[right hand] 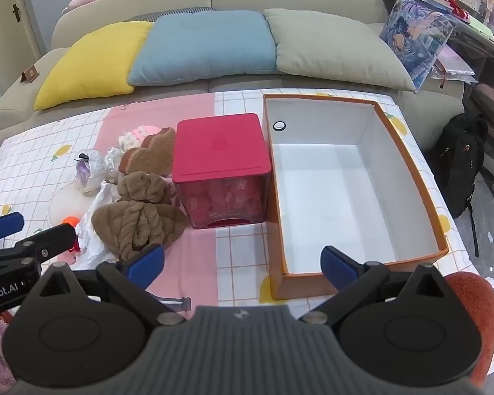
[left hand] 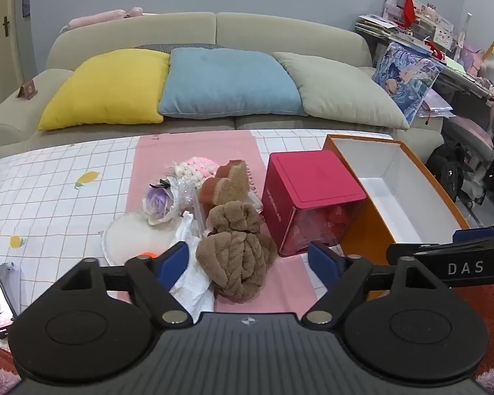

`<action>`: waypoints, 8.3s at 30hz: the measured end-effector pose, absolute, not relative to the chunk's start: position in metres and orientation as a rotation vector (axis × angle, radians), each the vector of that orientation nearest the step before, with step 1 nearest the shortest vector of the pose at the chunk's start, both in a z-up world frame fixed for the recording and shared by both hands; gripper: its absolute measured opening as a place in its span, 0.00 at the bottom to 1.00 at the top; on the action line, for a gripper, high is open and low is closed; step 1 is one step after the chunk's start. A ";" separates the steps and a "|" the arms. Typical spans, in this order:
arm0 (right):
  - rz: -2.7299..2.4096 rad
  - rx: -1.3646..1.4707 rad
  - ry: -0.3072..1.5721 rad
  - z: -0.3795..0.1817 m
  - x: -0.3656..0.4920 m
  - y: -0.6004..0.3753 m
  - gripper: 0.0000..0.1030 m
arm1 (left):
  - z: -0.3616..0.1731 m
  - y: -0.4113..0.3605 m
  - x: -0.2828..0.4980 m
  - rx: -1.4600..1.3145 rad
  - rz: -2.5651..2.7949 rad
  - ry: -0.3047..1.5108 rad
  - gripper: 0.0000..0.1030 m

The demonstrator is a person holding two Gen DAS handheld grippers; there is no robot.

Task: Organize soft objects

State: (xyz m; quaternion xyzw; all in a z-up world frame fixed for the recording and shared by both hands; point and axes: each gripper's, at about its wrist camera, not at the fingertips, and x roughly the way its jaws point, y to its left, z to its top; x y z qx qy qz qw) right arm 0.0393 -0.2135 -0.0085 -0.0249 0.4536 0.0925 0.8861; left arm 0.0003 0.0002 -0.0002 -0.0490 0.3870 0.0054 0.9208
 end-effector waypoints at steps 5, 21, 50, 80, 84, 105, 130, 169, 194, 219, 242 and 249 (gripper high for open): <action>0.192 -0.047 0.938 -0.009 0.039 -0.214 0.96 | 0.009 0.002 -0.003 -0.104 -0.005 0.781 0.87; 0.212 -0.036 0.947 -0.010 0.037 -0.213 0.97 | 0.008 -0.002 -0.006 -0.099 -0.041 0.730 0.87; 0.230 -0.045 0.952 -0.009 0.034 -0.211 0.97 | 0.003 0.000 -0.009 -0.111 -0.015 0.764 0.87; 0.232 -0.066 0.955 -0.009 0.035 -0.207 0.97 | -0.001 0.000 -0.008 -0.112 -0.018 0.778 0.87; 0.233 -0.070 0.954 -0.008 0.035 -0.206 0.97 | -0.002 -0.002 -0.010 -0.111 -0.018 0.778 0.87; 0.330 -0.051 0.975 -0.024 0.037 -0.196 0.88 | -0.017 0.021 -0.014 -0.165 -0.012 0.853 0.87; 0.492 -0.049 1.089 -0.093 0.101 -0.120 0.64 | -0.099 0.045 0.033 0.099 -0.063 0.902 0.69; 0.644 0.016 1.022 -0.103 0.115 -0.116 0.00 | -0.096 0.051 0.041 -0.007 -0.019 0.963 0.15; 0.603 -0.198 1.076 -0.130 0.064 -0.136 0.76 | -0.123 0.057 0.020 -0.348 -0.001 1.158 0.20; 0.629 -0.280 1.055 -0.162 0.066 -0.126 0.65 | -0.146 0.055 0.027 -0.330 -0.027 1.208 0.39; 0.626 -0.214 0.989 -0.125 0.058 -0.144 0.53 | -0.102 0.053 0.013 -0.319 -0.015 1.042 0.18; 0.574 -0.103 0.874 -0.074 0.061 -0.177 0.54 | -0.039 0.043 0.007 -0.338 -0.052 0.890 0.18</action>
